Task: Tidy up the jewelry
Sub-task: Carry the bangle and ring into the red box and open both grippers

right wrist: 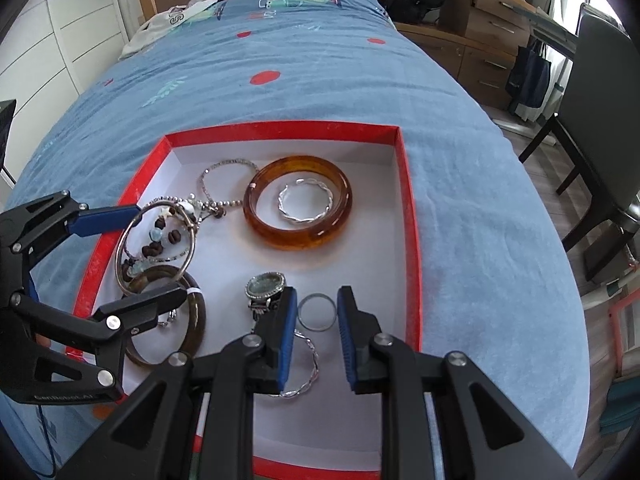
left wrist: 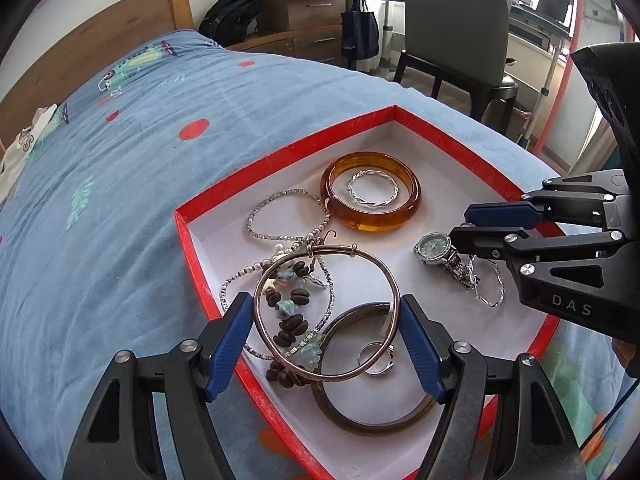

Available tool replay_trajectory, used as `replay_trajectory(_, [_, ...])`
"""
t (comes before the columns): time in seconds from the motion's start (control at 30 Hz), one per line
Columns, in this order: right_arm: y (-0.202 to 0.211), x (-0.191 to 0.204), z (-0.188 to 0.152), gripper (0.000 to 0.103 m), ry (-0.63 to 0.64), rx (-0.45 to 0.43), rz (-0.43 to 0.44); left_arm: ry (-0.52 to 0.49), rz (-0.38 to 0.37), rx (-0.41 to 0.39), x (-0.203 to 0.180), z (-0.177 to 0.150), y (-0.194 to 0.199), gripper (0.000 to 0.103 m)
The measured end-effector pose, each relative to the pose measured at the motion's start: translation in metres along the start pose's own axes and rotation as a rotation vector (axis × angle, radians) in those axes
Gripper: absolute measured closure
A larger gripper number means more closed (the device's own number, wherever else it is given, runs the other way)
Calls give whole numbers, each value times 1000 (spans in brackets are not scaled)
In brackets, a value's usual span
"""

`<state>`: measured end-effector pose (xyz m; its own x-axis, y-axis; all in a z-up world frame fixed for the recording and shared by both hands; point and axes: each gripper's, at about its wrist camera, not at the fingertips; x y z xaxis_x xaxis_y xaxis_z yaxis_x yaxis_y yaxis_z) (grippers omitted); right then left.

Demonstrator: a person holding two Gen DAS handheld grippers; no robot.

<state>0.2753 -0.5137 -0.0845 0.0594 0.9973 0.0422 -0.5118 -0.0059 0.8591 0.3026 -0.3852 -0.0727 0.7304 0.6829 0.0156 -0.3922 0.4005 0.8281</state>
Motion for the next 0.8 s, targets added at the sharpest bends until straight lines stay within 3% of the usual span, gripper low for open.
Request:
replay_trajectory(0.57, [31, -10, -5, 82, -35, -22, -29, 15, 16, 36, 0, 3, 0, 29])
replay_trajectory(0.8, [58, -13, -9, 82, -55, -55, -36, 56, 33, -22, 3, 2, 37, 29])
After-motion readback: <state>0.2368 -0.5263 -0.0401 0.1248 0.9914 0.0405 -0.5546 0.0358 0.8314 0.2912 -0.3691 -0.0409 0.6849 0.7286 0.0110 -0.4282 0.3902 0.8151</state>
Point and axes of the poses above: each gripper's, at about its wrist camera, not at the fingertips, and y roughly against the way its jaws point, x to its left, z to its top, and after that the axes turned 1 degree about -z, right-handed
